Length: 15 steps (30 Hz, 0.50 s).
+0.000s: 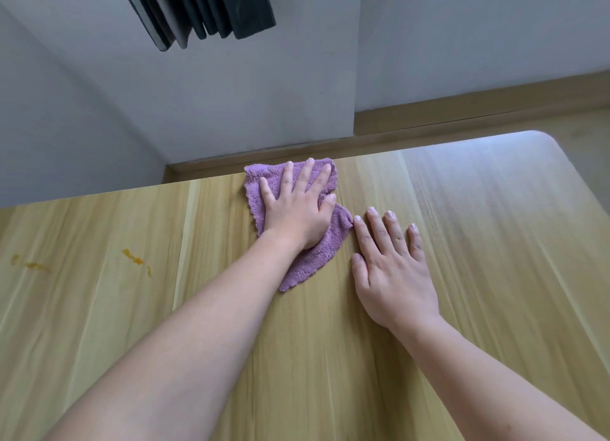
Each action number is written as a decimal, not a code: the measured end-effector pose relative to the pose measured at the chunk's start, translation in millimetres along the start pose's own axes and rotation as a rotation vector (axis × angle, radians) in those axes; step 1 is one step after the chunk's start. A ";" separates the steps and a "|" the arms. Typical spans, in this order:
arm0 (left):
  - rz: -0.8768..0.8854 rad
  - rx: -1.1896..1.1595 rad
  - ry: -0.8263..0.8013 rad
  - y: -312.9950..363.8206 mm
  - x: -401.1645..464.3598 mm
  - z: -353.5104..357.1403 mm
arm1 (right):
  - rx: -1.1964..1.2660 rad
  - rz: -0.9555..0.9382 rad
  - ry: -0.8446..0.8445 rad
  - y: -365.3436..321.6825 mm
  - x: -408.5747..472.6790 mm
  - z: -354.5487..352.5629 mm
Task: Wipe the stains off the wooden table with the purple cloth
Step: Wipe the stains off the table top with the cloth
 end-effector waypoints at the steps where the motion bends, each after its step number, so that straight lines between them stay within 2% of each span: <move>1: -0.002 -0.003 0.009 -3.8 -0.4 1.0 | -0.008 -0.001 -0.003 -0.3 0.0 0.0; 3: -0.096 -0.038 0.020 -20.4 3.6 1.2 | -0.022 0.001 -0.003 0.8 0.8 0.4; 6: -0.418 -0.117 -0.031 -56.5 11.0 3.1 | -0.012 0.000 -0.004 1.5 1.5 1.9; 8: -0.508 -0.117 -0.050 -61.9 10.6 3.9 | -0.003 0.005 -0.005 3.3 1.4 2.9; 10: -0.451 -0.099 -0.039 -50.8 6.4 1.2 | -0.001 0.009 -0.004 4.1 1.8 2.5; 15: 0.015 -0.002 0.028 -17.4 -35.8 5.3 | -0.007 0.012 -0.008 1.9 1.7 0.5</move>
Point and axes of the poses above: each hand's wrist, its own x-axis towards the middle knuckle, its own z-axis out of the palm, y = z × x, the point moved 3 cm from there along x, towards the middle knuckle, and after that the axes turned 13 degrees about x, right-handed, at the moved point
